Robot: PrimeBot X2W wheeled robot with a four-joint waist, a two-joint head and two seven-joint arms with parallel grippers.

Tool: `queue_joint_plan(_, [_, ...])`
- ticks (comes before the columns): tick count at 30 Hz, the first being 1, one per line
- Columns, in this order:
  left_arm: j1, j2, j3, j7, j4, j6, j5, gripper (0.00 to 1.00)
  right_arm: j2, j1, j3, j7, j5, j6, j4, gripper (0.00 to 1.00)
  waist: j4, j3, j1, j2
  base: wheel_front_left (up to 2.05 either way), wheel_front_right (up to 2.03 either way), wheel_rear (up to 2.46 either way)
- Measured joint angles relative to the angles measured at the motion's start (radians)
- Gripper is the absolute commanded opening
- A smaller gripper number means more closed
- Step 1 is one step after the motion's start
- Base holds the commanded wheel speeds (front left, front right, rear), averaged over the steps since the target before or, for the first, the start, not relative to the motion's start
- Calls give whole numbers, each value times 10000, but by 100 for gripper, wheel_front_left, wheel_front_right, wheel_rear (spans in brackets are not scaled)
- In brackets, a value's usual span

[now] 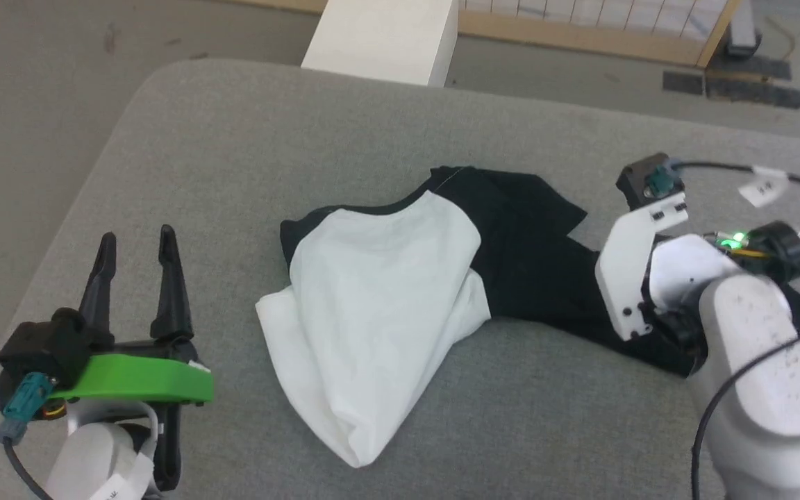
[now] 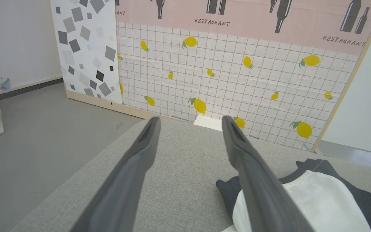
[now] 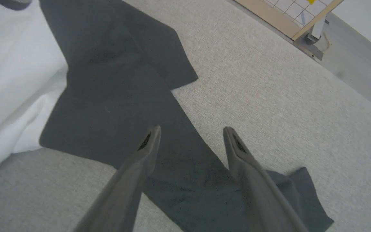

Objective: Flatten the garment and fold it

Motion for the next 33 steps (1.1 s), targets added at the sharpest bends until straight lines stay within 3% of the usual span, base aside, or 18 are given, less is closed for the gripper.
queue_joint_plan(7, [-330,-1037,771,-2,71,-907,585,100,-1032,-768,1149,1747,203,0,477,100,220,822,1,0,0,0,0])
queue_joint_plan(16, [-502,-1741,1501,-2,430,-1662,1168,100,-1569,-911,2266,2313,1233,-6,357,100,480,1452,0,0,0,0,0])
queue_joint_plan(17, [-535,-1789,1540,-2,462,-1695,1210,100,-1622,-944,2334,2366,1375,-8,326,78,477,1467,0,0,0,0,0])
queue_joint_plan(18, [-558,-1825,1567,-2,487,-1737,1225,100,-1645,-973,2347,2362,1496,-8,290,13,466,1468,0,0,0,0,0])
queue_joint_plan(19, [-580,-1858,1595,-2,512,-1758,1262,100,-1655,-979,2370,2301,1620,-6,253,0,446,1456,0,0,0,0,0])
queue_joint_plan(21, [-587,-1893,1649,-2,543,-1833,1300,100,-1657,-964,2353,2025,1843,-4,192,0,400,1402,0,0,0,0,0])
queue_joint_plan(25, [-582,-1965,1770,-2,583,-1919,1544,100,-1363,-773,1198,744,1994,2,-188,0,289,1194,1,0,0,0,0])
queue_joint_plan(29, [-558,-2029,1816,-2,610,-1969,1695,100,-1051,-289,-399,-153,1906,2,-1244,0,150,896,1,0,0,0,0])
queue_joint_plan(33, [-426,-2056,1837,-2,608,-2008,1776,100,-606,1038,-2592,-364,1315,2,-2604,0,-8,570,1,0,0,0,0])
